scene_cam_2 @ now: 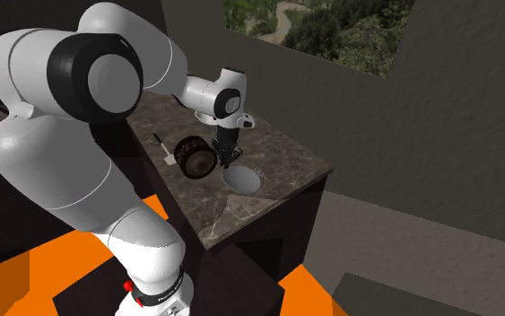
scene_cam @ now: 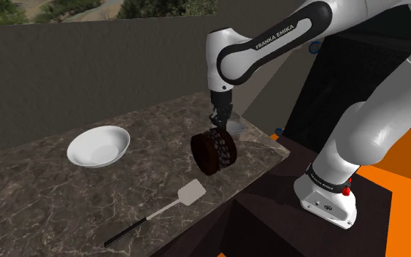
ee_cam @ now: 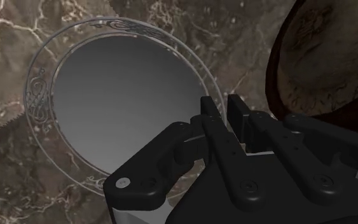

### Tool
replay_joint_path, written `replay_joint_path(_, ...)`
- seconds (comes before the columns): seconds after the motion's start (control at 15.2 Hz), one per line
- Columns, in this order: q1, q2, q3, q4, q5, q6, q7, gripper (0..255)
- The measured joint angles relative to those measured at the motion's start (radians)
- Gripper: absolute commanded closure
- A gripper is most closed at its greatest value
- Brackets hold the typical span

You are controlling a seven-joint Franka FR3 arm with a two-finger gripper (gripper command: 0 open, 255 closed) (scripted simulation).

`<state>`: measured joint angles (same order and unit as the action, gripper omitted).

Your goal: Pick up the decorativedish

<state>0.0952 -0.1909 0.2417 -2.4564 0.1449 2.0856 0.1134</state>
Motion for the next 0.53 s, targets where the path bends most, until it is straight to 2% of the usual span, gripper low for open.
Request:
replay_joint_path(0.2,0.001,0.019,0.005,0.014,-0.004,0.003,0.01,255)
replay_joint_path(0.53,0.001,-0.008,0.002,0.047,-0.003,-0.057,0.012,255)
